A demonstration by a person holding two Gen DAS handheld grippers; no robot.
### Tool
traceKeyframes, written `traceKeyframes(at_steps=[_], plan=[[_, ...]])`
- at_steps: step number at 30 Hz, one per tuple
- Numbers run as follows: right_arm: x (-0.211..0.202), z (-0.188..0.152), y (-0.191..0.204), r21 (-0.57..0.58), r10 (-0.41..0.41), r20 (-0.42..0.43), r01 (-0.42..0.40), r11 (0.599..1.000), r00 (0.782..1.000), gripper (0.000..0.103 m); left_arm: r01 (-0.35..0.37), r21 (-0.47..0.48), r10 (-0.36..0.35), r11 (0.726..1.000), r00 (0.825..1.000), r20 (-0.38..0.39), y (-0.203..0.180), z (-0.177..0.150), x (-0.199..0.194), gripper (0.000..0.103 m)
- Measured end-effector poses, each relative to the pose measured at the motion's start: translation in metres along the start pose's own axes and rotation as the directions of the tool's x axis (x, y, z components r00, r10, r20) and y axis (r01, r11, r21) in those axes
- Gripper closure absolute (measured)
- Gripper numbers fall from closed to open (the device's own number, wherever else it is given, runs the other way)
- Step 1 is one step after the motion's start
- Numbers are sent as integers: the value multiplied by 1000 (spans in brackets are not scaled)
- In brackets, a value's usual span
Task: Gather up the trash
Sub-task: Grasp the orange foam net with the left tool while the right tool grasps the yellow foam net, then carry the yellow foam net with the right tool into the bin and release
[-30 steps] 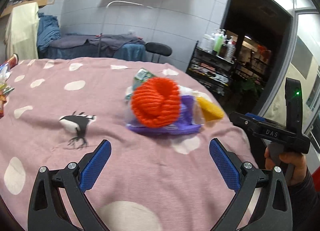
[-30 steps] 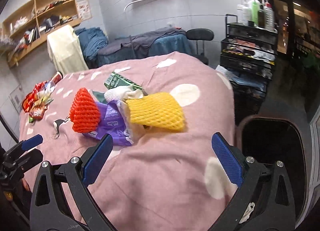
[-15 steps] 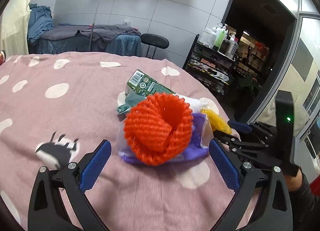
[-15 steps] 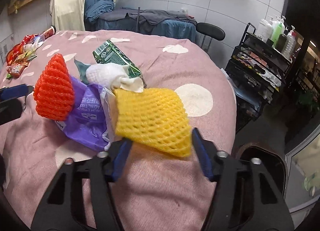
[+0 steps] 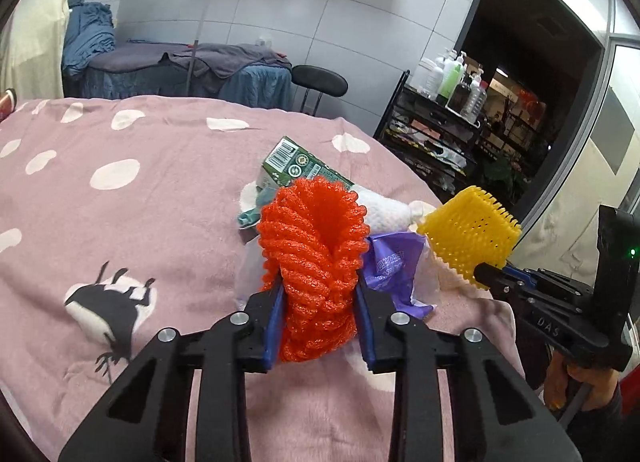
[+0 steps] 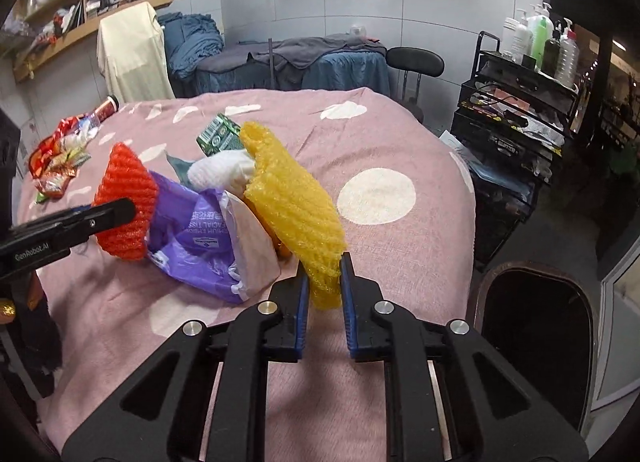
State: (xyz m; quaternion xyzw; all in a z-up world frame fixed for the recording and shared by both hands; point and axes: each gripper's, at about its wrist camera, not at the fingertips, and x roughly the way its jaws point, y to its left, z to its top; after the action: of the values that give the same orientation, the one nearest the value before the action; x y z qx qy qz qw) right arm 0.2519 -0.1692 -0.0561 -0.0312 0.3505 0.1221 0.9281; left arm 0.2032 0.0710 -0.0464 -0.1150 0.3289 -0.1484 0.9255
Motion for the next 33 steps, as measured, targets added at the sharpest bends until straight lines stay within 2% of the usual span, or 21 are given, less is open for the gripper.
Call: traceKeyframes(at_steps=[8, 19, 26, 33], plan=[[-30, -8, -3, 53, 39, 54, -42, 998, 998, 87, 24, -11, -24, 1000, 998, 63, -6, -14, -36, 74], [-64, -29, -22, 125, 50, 99, -62, 990, 994, 87, 88, 8, -88, 996, 992, 92, -34, -26, -50, 74], [-86, -44, -45, 194, 11, 137, -38, 980, 991, 87, 144, 51, -147, 988, 986, 80, -63, -31, -46, 74], [-103, -61, -78, 289, -61, 153, 15, 957, 986, 87, 203, 98, -209, 974, 977, 47, -96, -35, -34, 74]])
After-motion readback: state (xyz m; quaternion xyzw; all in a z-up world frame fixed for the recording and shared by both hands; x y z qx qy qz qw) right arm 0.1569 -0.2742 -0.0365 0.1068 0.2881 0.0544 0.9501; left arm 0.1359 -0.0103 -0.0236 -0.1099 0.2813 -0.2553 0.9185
